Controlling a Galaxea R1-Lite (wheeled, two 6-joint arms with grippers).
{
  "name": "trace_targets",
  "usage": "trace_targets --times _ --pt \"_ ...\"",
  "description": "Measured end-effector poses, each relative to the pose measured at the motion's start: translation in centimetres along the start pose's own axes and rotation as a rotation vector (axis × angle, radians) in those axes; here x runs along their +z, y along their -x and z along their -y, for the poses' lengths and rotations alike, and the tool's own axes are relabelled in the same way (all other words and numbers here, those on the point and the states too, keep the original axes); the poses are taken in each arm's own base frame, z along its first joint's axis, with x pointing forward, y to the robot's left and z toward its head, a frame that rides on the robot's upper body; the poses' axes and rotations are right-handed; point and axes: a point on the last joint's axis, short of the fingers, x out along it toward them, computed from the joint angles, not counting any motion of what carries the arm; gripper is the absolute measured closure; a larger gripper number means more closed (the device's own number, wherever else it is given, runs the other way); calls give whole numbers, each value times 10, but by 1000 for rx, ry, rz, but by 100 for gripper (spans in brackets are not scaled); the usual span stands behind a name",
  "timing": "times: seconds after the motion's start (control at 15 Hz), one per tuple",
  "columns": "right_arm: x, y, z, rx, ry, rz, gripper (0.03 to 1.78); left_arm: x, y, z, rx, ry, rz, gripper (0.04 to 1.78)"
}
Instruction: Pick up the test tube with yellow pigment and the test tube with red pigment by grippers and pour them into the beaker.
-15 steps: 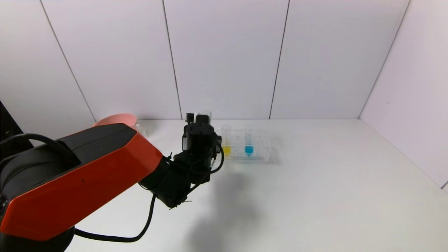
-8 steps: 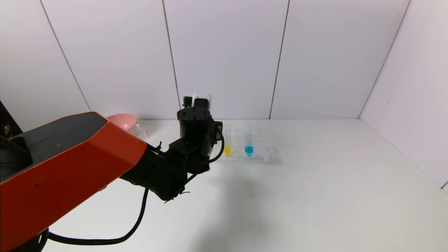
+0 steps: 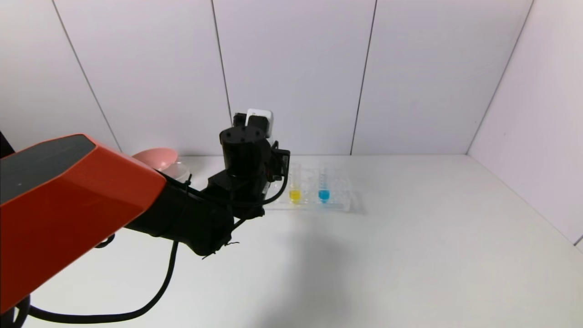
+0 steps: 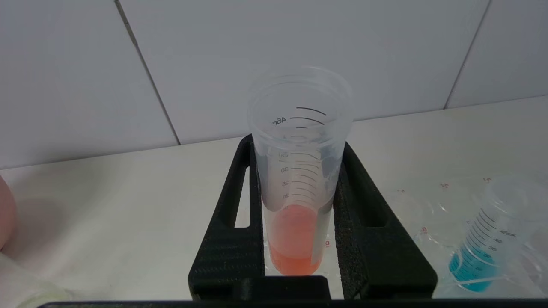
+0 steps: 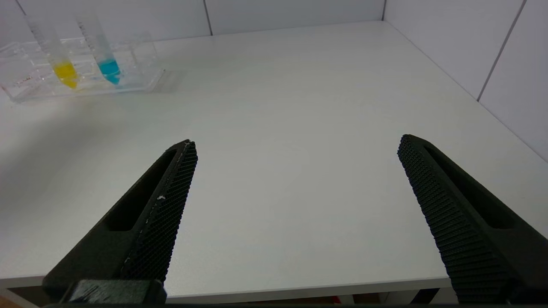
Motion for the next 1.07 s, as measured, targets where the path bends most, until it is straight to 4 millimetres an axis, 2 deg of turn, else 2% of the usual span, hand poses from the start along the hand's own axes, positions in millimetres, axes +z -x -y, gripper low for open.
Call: trace_targets --times 0.13,0.27,0.67,0.93,1.07 --pt "0 0 0 0 0 0 10 16 5 -16 -69 -3 -6 135" --pt "0 0 0 0 0 0 10 34 13 -44 -154 -16 -39 135" --pt "0 0 0 0 0 0 10 66 47 -161 -324 -36 -174 135" --pt "0 0 0 0 0 0 10 76 71 -239 -335 -97 -216 135" --pt "0 0 0 0 0 0 10 77 79 -270 -343 -145 -246 135"
